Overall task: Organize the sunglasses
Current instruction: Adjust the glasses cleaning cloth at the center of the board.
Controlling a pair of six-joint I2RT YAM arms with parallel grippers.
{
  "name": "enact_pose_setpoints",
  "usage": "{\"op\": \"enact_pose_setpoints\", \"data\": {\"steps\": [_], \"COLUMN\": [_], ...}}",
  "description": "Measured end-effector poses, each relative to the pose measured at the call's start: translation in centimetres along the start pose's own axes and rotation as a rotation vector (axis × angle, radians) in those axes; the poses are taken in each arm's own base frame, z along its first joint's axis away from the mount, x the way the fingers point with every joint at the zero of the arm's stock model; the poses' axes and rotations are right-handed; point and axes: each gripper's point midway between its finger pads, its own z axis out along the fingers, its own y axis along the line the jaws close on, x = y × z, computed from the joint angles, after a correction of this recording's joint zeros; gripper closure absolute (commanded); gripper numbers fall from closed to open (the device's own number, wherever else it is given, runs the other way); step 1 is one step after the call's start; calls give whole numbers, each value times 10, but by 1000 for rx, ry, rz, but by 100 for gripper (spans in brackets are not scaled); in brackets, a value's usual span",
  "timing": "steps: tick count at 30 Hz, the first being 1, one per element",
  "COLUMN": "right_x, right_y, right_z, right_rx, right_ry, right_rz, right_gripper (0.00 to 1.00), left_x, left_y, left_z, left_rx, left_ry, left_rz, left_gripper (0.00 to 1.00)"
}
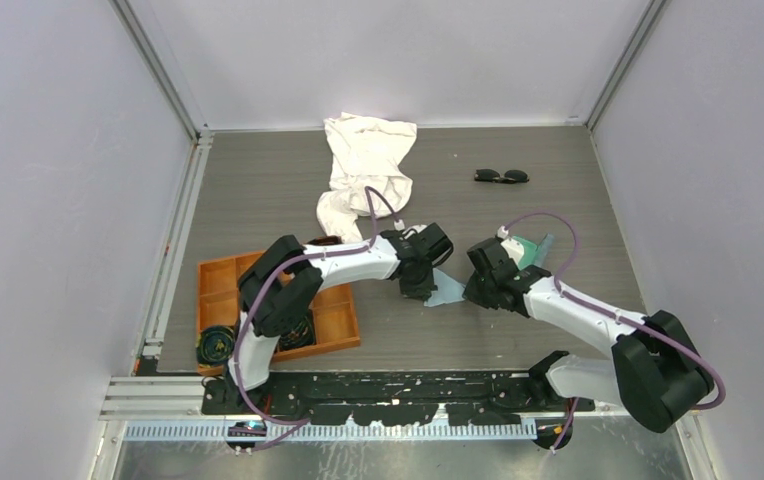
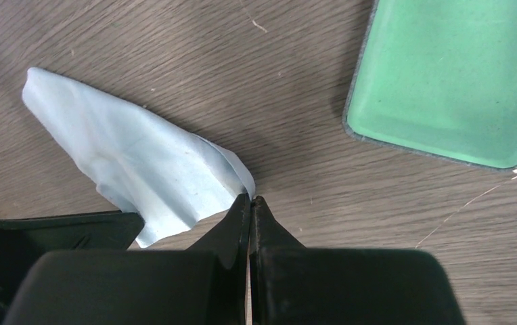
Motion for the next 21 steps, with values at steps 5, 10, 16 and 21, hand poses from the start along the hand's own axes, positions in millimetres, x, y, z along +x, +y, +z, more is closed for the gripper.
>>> {"op": "enact_pose_setpoints", "data": {"steps": [5,10,16,21], "right_x": [1,-7,-39,-80], "right_y": [4,12,45,75], "right_z": [-10,-21,-32,-37], "right_rx": [-32,-51,-92,-120], "right_ry": [12,6,-51,-117], "right_rz": [-5,-24,-47,-53], "right_gripper": [100,100,100,100], "left_x": [4,-5,-39,-102], "left_y": [11,9,-4,-10], "left_z": [-11,-34,-54,-74], "left_rx": [-24,-6,43,101], "left_ry": [7,-29,-78,-160], "left_rz": [28,60,96,106], "left_gripper": [100,100,100,100]}}
